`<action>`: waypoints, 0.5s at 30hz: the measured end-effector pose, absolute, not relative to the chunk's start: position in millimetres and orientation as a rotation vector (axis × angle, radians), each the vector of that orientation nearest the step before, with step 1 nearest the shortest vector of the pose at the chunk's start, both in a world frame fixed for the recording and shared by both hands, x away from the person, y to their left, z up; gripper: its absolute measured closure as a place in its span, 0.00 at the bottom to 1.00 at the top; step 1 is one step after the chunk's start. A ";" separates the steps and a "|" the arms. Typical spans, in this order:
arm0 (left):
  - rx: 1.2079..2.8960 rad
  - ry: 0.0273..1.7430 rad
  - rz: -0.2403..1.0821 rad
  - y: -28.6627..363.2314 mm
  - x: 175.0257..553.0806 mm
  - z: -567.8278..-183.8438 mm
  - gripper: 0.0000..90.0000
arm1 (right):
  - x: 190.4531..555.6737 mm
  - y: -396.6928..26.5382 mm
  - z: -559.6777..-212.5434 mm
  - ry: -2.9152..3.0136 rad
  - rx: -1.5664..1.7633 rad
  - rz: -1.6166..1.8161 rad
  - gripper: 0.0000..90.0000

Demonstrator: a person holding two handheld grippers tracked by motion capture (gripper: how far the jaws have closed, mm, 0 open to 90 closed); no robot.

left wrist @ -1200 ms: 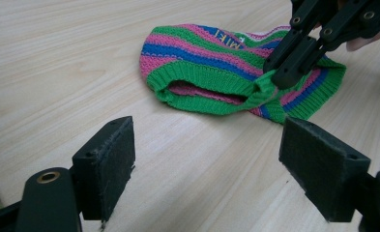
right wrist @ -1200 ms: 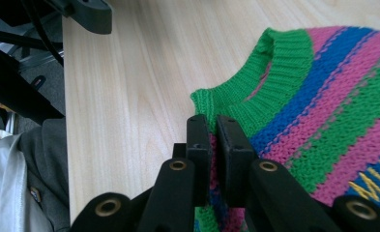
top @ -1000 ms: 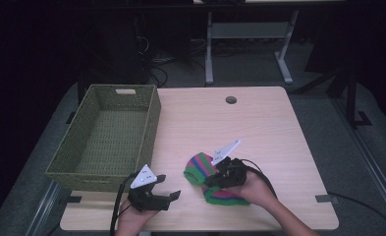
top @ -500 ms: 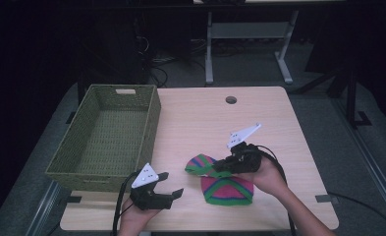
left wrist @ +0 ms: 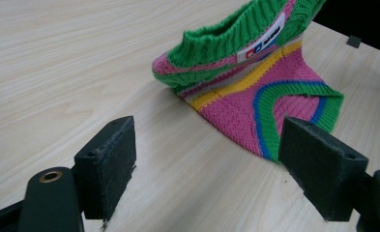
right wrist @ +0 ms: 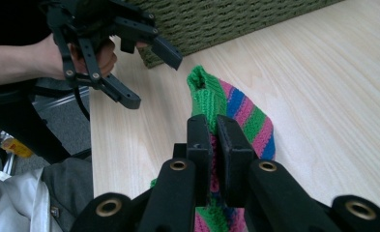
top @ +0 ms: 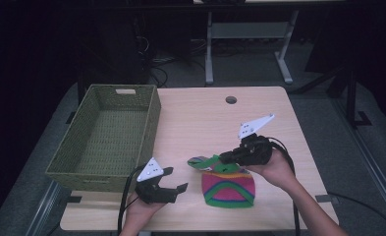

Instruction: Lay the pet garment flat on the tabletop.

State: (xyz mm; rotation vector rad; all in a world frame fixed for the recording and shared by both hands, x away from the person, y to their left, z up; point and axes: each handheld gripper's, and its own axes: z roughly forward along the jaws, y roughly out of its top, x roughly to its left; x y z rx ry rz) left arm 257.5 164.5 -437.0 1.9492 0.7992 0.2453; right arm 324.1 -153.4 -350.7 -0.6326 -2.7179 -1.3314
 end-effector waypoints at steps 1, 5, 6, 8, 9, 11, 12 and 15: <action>1.950 0.791 0.243 162.7 258.7 -437.1 0.23 | 324.4 -154.8 -349.4 -2.721 -0.627 -1.335 0.94; 1.961 0.762 0.229 154.7 264.0 -439.0 0.23 | 324.6 -160.0 -344.6 -2.716 -0.623 -1.355 0.94; 1.965 0.758 0.230 152.6 265.7 -439.4 0.23 | 324.8 -160.6 -343.9 -2.714 -0.620 -1.356 0.94; 1.968 0.748 0.222 148.5 269.7 -440.4 0.23 | 325.3 -161.8 -342.3 -2.713 -0.613 -1.356 0.94; 1.967 0.746 0.218 146.6 272.0 -440.9 0.23 | 325.7 -162.1 -341.4 -2.713 -0.612 -1.358 0.94; 1.958 0.743 0.210 143.1 276.3 -441.7 0.23 | 326.3 -162.8 -339.8 -2.711 -0.603 -1.364 0.94; 1.957 0.741 0.207 141.5 278.6 -442.1 0.23 | 326.4 -163.1 -339.0 -2.711 -0.598 -1.366 0.94; 1.955 0.735 0.203 135.5 283.9 -444.1 0.23 | 326.5 -163.8 -336.2 -2.715 -0.584 -1.368 0.94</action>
